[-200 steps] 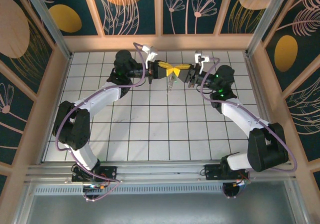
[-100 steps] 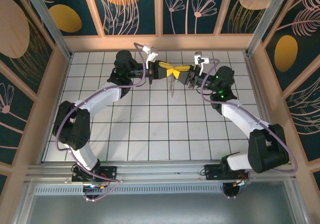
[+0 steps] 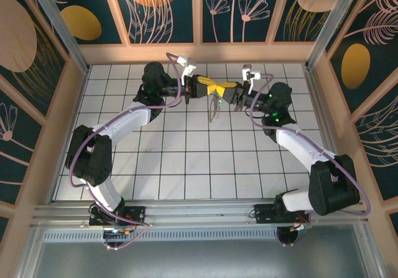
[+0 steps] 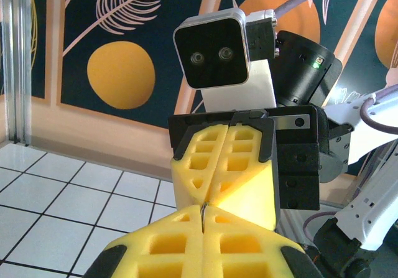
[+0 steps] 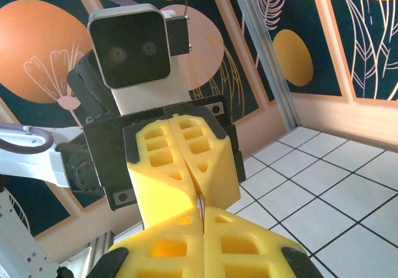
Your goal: Put the keys on the keyring
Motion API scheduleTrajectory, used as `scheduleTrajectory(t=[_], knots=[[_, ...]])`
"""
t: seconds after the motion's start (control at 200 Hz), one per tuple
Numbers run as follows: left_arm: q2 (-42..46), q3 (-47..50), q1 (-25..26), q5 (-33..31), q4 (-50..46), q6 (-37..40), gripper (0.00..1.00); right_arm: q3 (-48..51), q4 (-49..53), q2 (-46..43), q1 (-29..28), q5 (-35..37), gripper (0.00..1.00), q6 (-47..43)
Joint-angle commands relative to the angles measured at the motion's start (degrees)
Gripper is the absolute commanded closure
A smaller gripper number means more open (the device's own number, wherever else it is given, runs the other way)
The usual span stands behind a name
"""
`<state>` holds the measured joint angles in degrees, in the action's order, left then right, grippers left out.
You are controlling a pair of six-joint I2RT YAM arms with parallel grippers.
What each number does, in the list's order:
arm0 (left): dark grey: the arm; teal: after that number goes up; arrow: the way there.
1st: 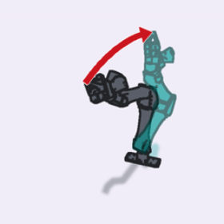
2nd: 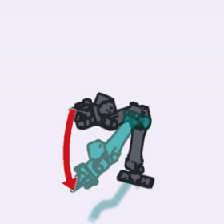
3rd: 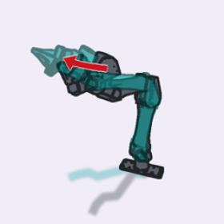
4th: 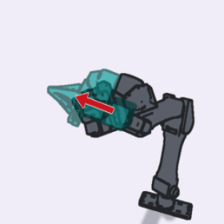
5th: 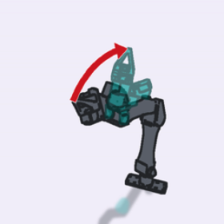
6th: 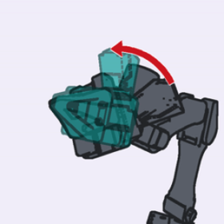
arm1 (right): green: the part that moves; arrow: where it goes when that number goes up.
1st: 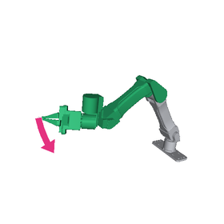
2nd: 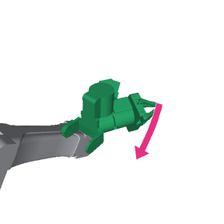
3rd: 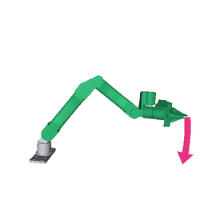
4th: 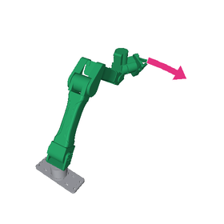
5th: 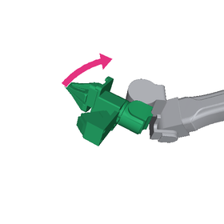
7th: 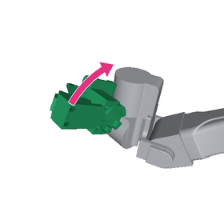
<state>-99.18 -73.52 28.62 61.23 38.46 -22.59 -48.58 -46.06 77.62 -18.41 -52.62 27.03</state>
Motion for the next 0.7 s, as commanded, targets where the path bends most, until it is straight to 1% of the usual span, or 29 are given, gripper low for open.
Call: scheduleTrajectory(t=[0.0,0.05,0.085,0.13,0.23,0.295,0.465,0.52,0.561,0.696], knots=[[0.20,-2.86,0.38,0.79,-1.80,2.74,0.89,-1.26,2.52,-1.60,0.51,-0.73,1.00,-2.99],[0.65,-3.74,0.38,-0.21,-6.14,6.09,0.80,-2.13,4.83,-1.54,0.81,-0.84,1.00,-4.59],[0.69,-4.19,0.38,-0.77,-8.79,8.31,0.75,-2.86,6.39,-1.51,1.13,-0.97,1.00,-5.76],[2.64,-4.72,0.29,-1.64,-11.59,11.14,0.72,-3.84,8.44,-1.13,1.74,-1.50,1.00,-6.99],[3.31,-6.70,-0.12,-2.99,-18.42,16.46,0.65,-5.81,11.81,-0.14,3.08,-3.12,1.00,-8.94],[3.15,-8.03,-0.62,-3.35,-21.98,19.25,0.64,-7.12,14.37,0.40,3.40,-4.05,1.00,-10.77],[1.46,-11.72,-3.08,-2.04,-27.99,21.89,0.61,-12.27,24.53,2.13,3.39,-5.60,1.00,-17.76],[1.30,-12.91,-3.94,-0.36,-29.32,22.03,0.61,-14.50,29.23,2.71,3.43,-5.90,1.00,-20.97],[-0.71,-14.07,-4.39,0.67,-30.86,22.35,0.60,-16.42,33.14,3.50,3.39,-5.79,1.00,-23.68],[-2.53,-17.77,-4.80,3.20,-37.76,26.08,0.58,-23.24,46.26,6.42,3.34,-5.14,1.00,-32.55]])
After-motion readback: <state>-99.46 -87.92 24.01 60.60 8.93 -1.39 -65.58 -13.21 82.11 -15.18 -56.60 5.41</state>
